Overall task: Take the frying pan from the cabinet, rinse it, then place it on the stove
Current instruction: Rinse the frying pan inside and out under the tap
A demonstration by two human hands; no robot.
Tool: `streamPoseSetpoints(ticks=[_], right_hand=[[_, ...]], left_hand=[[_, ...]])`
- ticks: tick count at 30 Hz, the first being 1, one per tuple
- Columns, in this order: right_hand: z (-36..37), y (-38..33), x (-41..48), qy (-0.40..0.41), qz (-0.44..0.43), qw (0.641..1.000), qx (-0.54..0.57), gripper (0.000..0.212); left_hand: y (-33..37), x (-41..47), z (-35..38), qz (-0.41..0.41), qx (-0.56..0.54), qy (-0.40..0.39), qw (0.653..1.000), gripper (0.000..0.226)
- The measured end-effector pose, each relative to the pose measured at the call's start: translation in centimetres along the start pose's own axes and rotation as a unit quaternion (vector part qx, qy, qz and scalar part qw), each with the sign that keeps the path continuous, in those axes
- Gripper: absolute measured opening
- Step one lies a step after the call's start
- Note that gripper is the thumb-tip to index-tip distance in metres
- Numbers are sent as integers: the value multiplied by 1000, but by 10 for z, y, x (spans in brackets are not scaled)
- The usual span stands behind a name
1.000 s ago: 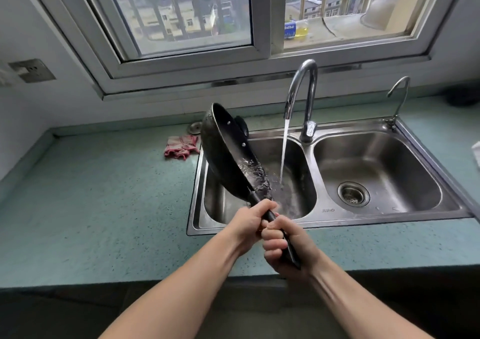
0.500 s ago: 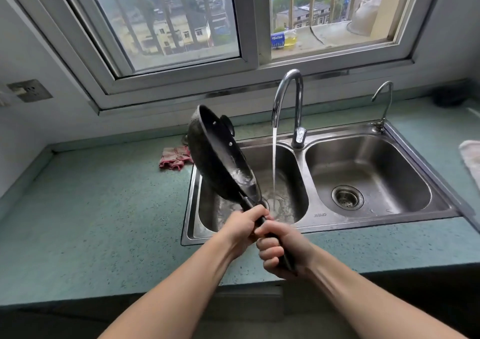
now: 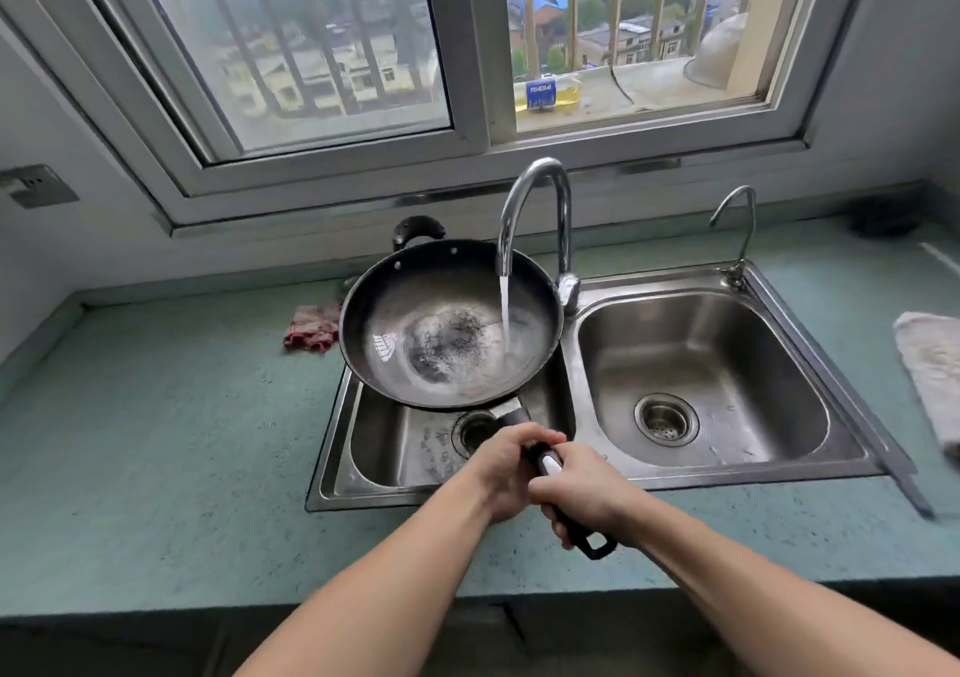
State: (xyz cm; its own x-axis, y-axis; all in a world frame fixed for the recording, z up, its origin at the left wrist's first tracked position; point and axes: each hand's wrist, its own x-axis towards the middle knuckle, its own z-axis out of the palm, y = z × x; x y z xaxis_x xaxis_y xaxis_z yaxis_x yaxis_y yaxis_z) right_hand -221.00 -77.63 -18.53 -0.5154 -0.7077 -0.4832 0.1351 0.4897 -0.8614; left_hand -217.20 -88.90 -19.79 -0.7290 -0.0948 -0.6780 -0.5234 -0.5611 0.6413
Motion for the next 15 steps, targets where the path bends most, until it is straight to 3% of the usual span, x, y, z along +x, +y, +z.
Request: streamPoseSetpoints(ticks=[3,11,15], right_hand=[[-8,4,9,7,-11,1000,-27,13],[-19,-2,52,25,-36,994,-101,29],[-25,-10,69,30,-31,992,-120,29]], left_hand=[[4,13,2,-14,-4,22,1000,23],[27,53,-16,-30,-63,41,997,10],[38,71,-24,-27,-80,34,996,22]])
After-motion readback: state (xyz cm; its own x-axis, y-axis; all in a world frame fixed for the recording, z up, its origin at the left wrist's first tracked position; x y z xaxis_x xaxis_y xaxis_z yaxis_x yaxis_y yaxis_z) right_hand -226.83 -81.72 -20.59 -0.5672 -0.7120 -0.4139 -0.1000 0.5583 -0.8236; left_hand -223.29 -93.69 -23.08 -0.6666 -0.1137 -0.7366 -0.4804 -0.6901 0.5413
